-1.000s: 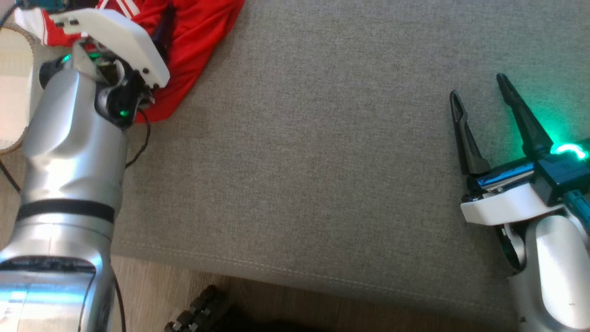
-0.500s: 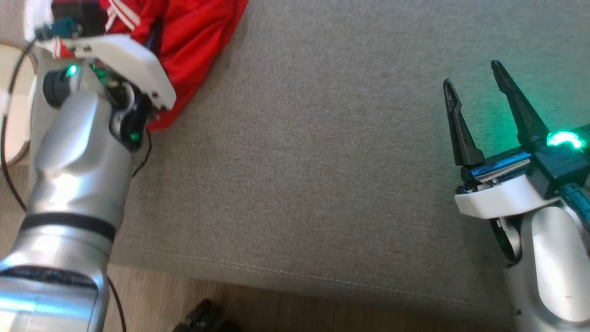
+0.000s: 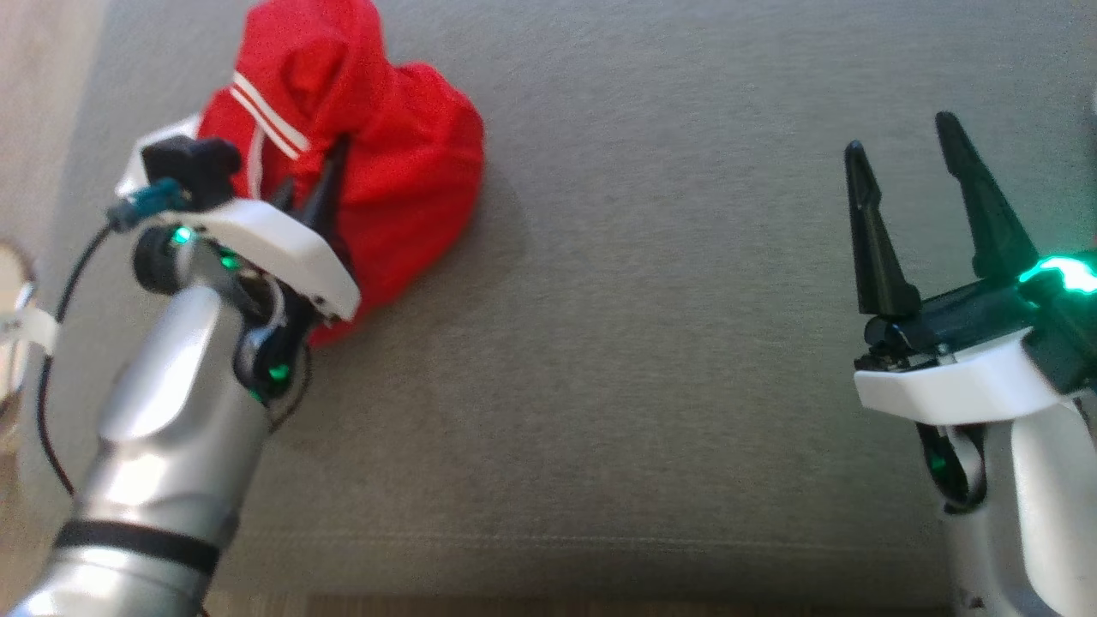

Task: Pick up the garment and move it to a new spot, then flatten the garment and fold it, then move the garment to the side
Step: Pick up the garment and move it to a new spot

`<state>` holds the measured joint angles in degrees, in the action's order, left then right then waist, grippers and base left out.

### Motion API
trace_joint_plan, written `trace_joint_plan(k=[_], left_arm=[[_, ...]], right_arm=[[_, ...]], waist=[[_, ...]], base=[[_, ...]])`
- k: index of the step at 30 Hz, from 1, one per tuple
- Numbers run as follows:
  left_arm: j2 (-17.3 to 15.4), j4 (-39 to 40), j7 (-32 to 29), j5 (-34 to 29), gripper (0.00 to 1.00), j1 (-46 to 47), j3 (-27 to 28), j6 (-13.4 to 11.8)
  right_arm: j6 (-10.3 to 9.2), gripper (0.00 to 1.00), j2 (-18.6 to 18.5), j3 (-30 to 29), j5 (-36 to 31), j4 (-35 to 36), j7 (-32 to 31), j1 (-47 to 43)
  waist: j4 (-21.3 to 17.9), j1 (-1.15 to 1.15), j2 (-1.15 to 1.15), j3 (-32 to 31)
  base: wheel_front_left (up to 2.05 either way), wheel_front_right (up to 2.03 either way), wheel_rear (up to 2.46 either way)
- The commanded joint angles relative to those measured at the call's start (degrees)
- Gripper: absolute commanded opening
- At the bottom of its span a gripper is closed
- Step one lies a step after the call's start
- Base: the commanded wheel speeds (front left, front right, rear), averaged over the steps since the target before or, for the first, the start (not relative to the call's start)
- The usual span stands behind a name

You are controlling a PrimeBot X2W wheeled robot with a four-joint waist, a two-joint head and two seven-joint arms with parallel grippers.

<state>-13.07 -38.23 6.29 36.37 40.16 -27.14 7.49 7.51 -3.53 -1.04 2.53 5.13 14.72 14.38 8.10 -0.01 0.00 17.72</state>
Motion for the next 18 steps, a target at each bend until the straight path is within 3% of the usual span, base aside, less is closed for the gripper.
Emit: trace_joint_plan(k=[1,7,18], left_arm=[[-2.0,5.1,-0.7,0.6,0.00,0.1,1.3,-0.3],[-0.9,15.9,-3.0,0.2,0.00,-4.4,0.0,-4.5],[4.1,19.6,-5.8,-3.1,0.00,-2.5,-3.8,-10.5]], right_arm=[[-0.02,1.00,0.6,1.2,1.2,2.9,0.3,-0.6],[-0.02,1.00,0.6,1.0,3.8,4.0,0.3,-1.3],[-0.02,1.00,0.6,0.1,6.6,5.1,0.3,-0.7]], waist=[[-5.0,0.01,0.00,-3.9],[-12.0,0.01,0.00,-4.8],[-22.4,0.01,0.00,-1.3]], base=[[0.00,0.00,0.00],[0.00,0.00,0.00],[0.00,0.00,0.00]])
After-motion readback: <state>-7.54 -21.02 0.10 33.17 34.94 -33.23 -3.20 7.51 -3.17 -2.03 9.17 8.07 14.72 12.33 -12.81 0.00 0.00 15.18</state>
